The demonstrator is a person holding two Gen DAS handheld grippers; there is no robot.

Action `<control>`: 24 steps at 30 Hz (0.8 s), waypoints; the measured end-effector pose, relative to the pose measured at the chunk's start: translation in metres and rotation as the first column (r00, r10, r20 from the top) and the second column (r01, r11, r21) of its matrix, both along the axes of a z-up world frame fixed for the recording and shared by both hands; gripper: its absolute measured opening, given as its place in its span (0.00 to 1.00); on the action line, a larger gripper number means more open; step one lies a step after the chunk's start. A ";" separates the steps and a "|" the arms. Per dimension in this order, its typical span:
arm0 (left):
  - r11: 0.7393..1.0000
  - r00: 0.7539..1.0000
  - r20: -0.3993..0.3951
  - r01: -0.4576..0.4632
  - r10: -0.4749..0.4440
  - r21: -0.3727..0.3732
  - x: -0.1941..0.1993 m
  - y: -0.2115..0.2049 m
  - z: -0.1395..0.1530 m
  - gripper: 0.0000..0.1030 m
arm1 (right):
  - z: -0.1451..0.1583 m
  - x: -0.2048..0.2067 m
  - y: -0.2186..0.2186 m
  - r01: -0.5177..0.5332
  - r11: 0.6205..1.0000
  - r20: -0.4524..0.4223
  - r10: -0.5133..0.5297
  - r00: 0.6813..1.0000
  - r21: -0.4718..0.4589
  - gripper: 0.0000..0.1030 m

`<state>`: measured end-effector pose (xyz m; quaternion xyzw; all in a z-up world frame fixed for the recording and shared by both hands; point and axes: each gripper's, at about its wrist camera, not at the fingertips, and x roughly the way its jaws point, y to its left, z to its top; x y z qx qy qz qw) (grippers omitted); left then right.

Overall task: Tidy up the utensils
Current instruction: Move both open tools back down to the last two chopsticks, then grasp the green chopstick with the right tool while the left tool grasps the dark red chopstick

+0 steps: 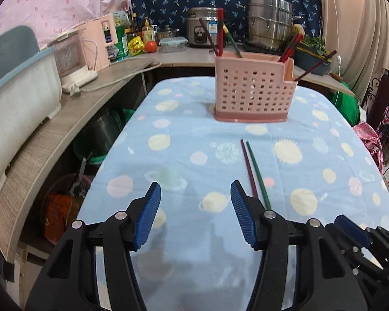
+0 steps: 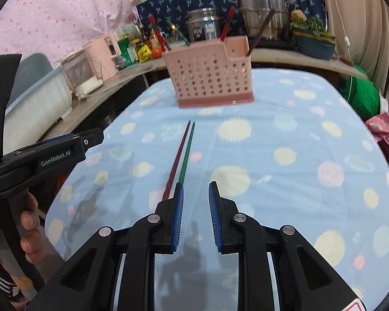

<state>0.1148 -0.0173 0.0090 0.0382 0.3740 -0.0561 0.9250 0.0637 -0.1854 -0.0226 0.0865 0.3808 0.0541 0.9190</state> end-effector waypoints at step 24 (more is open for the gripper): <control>1.000 0.991 -0.131 0.022 -0.020 0.015 -0.021 -0.001 -0.053 0.58 | -0.051 0.002 0.035 -0.056 0.998 -0.088 0.052 0.995 -0.036 0.14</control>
